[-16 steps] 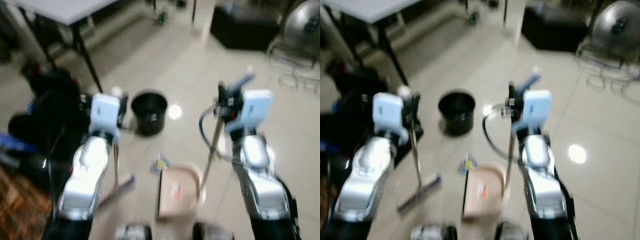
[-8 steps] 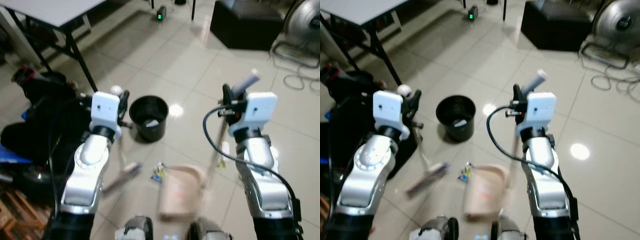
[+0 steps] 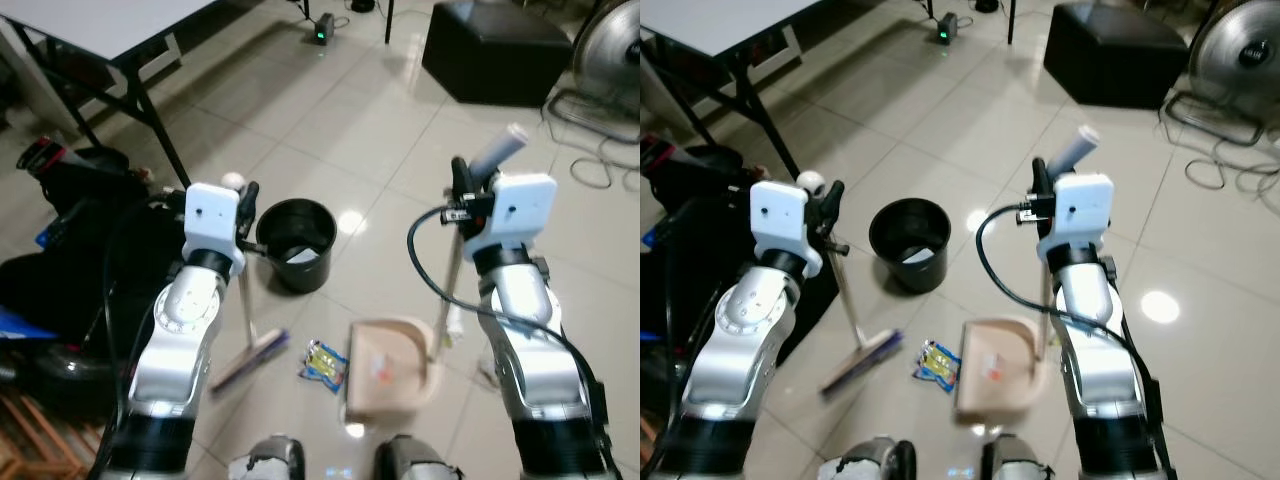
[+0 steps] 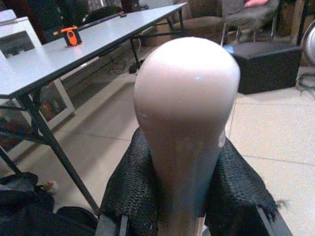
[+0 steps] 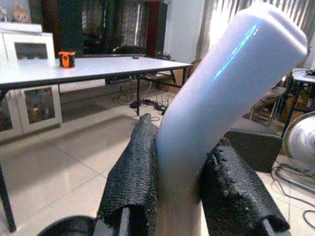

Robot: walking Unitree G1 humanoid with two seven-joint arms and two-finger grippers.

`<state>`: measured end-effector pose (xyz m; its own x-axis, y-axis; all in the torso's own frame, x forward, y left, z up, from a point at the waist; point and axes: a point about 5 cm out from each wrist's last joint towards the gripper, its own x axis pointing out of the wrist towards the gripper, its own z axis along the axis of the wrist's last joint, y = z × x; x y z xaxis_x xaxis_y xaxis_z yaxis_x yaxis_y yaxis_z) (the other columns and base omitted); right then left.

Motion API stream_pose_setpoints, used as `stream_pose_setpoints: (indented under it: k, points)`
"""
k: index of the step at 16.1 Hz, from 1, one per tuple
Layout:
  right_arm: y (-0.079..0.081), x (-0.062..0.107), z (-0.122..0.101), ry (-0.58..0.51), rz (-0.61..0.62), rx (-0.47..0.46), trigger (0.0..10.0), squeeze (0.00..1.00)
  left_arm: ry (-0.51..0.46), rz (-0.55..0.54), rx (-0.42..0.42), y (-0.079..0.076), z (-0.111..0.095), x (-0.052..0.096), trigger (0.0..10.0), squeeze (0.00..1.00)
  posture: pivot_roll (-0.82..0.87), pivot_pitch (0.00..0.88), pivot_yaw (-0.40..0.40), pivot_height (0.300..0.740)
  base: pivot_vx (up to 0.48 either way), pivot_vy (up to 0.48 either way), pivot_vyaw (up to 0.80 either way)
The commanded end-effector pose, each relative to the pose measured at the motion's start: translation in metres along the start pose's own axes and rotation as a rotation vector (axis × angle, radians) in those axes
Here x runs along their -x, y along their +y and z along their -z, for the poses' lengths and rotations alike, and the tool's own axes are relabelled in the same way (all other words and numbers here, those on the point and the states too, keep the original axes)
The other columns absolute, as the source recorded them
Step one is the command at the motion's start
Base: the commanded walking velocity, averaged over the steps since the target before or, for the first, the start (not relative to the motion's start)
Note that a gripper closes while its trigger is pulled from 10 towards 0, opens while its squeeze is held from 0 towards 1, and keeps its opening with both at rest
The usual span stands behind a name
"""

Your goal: Sweep floor

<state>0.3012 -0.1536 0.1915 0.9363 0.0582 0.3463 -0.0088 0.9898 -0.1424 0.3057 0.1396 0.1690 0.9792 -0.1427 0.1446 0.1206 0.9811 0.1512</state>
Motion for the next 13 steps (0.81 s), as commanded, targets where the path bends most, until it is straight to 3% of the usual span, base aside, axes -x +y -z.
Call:
stream_pose_setpoints:
  k: [1, 8, 10, 13]
  points:
    - [-0.01, -0.001, 0.006, 0.001, 0.012, 0.099, 10.0, 0.0, -0.03, -0.005, 0.006, -0.005, -0.001, -0.003, 10.0, 0.0, 0.01, 0.202, 0.072, 0.74, 0.0, 0.0, 0.0]
    - [-0.02, -0.01, 0.026, -0.037, 0.006, 0.155, 10.0, 0.0, -0.067, -0.069, 0.062, -0.009, 0.01, -0.023, 10.0, 0.0, 0.06, 0.294, 0.079, 0.74, 0.0, 0.0, 0.0]
    - [-0.007, -0.011, 0.036, -0.082, -0.052, 0.194, 10.0, 0.0, -0.078, -0.107, 0.044, -0.003, 0.016, -0.031, 10.0, 0.0, 0.09, 0.364, 0.095, 0.74, 0.0, 0.0, 0.0]
    - [0.0, -0.012, 0.038, -0.122, -0.056, 0.183, 10.0, 0.0, -0.094, -0.117, 0.058, -0.003, 0.016, -0.038, 10.0, 0.0, 0.12, 0.387, 0.109, 0.74, 0.0, 0.0, 0.0]
